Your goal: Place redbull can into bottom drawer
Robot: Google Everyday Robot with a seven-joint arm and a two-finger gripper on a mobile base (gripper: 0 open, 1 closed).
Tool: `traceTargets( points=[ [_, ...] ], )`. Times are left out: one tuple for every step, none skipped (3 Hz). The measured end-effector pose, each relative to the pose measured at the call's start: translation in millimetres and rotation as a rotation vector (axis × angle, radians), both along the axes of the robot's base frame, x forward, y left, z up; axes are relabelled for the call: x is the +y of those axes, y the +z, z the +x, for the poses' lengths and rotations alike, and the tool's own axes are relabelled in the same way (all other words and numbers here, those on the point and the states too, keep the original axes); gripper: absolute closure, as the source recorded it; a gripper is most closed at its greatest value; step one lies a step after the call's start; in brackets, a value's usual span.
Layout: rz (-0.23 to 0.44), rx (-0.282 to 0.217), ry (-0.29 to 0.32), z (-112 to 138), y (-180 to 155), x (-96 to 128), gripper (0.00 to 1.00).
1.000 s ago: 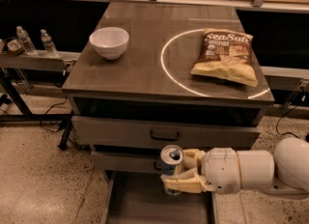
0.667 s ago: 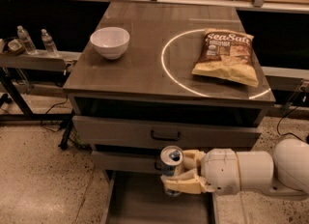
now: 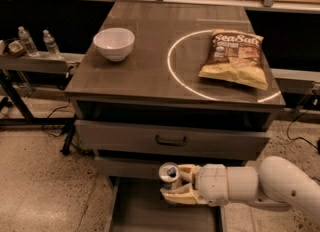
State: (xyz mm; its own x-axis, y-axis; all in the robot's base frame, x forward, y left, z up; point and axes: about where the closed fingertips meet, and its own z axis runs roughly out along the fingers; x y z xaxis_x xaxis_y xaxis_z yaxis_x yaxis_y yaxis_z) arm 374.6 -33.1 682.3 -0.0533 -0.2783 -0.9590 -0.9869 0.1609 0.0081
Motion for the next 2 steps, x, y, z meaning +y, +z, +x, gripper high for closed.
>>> traceTargets(
  points=[
    [-0.009, -0.101, 0.024, 23.8, -65.7, 5.1, 1.00],
    [-0.018, -0.154, 0.049, 45.9, -130.3, 7.1, 1.00]
  ],
)
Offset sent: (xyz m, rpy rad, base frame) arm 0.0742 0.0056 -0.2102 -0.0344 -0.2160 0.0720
